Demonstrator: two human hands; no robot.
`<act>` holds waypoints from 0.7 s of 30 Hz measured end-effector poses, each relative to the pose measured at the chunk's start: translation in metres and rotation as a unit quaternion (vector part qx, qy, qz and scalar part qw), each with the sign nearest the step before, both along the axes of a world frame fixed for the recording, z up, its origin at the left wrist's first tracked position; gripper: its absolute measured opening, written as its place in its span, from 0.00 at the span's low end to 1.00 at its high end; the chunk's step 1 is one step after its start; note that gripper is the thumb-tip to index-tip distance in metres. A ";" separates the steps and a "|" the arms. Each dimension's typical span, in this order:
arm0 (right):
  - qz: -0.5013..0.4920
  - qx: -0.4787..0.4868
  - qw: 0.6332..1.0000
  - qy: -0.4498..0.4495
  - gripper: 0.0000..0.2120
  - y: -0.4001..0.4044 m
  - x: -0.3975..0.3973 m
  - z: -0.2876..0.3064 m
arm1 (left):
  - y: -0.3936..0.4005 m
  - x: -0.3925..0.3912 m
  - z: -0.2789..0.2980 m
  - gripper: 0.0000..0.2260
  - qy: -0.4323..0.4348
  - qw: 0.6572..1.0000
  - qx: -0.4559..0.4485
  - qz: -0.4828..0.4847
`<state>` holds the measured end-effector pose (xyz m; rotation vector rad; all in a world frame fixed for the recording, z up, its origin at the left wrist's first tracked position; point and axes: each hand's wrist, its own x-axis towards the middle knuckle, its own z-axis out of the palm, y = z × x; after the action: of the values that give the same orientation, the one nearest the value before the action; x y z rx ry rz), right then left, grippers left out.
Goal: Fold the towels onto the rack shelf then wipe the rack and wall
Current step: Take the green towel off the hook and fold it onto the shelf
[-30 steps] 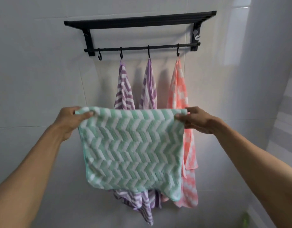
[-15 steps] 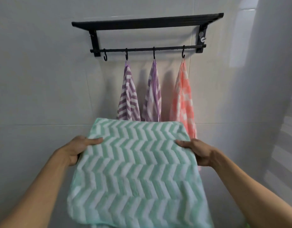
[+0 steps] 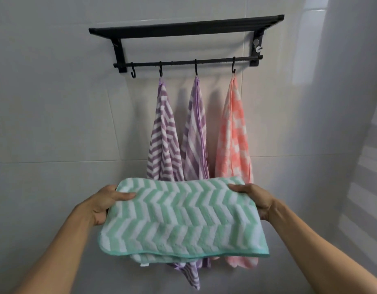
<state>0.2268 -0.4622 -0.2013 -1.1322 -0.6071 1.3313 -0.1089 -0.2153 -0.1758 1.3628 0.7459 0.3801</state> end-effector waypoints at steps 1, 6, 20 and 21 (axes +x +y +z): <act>0.002 -0.014 1.000 -0.015 0.27 0.001 -0.001 0.001 | -0.002 0.000 0.000 0.42 0.009 1.000 0.007 0.001; -0.077 0.118 0.976 -0.166 0.19 0.009 -0.003 0.088 | -0.001 0.003 0.067 0.39 -0.137 0.979 0.142 0.057; -0.228 0.244 0.879 -0.340 0.11 0.015 0.009 0.135 | 0.012 0.003 0.132 0.20 -0.219 0.930 0.169 0.242; -0.224 0.231 0.885 -0.337 0.10 0.015 0.005 0.137 | 0.016 0.002 0.128 0.20 -0.184 0.934 0.174 0.252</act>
<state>0.2318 -0.4473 -0.0647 -1.2216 -1.0254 0.3328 -0.1074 -0.1993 -0.0477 1.3577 0.7265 1.1894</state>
